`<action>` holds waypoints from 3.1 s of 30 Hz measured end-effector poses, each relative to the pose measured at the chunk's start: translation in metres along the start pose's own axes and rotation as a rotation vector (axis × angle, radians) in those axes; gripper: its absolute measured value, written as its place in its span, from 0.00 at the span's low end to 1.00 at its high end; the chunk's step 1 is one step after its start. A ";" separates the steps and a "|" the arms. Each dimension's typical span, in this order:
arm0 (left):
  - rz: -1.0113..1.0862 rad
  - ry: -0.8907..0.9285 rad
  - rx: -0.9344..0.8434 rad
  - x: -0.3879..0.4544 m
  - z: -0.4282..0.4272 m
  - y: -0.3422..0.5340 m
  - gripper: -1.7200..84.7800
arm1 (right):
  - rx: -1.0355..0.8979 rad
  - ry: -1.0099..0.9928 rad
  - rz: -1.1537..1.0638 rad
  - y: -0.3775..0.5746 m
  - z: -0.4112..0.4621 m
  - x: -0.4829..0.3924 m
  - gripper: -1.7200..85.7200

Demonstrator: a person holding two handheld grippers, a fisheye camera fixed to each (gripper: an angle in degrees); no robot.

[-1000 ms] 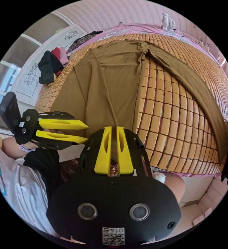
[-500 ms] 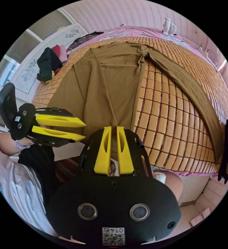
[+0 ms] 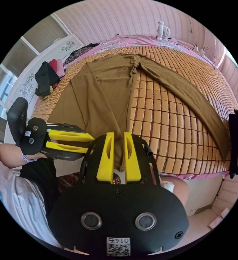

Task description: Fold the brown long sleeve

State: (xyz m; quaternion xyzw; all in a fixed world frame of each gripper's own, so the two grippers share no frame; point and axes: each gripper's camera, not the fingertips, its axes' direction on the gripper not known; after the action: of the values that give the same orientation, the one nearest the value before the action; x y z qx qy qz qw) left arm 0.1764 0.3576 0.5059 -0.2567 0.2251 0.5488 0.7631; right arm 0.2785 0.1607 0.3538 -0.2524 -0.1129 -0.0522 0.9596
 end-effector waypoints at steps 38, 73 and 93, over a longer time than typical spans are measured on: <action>-0.370 -0.102 0.078 -0.088 -0.058 0.094 0.08 | 0.433 0.298 0.710 0.066 -0.053 0.187 0.02; -0.627 -0.123 0.055 -0.162 -0.172 0.269 0.11 | -0.019 -0.249 -0.688 -0.002 0.089 -0.275 0.12; -0.699 -0.043 0.272 -0.180 -0.285 0.337 0.04 | 0.016 -0.366 -0.787 -0.024 0.032 -0.301 0.05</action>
State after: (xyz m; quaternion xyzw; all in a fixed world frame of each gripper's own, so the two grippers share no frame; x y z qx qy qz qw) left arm -0.2155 0.1349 0.3517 -0.2028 0.1785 0.2256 0.9360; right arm -0.0228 0.1683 0.3195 -0.1879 -0.3691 -0.3678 0.8326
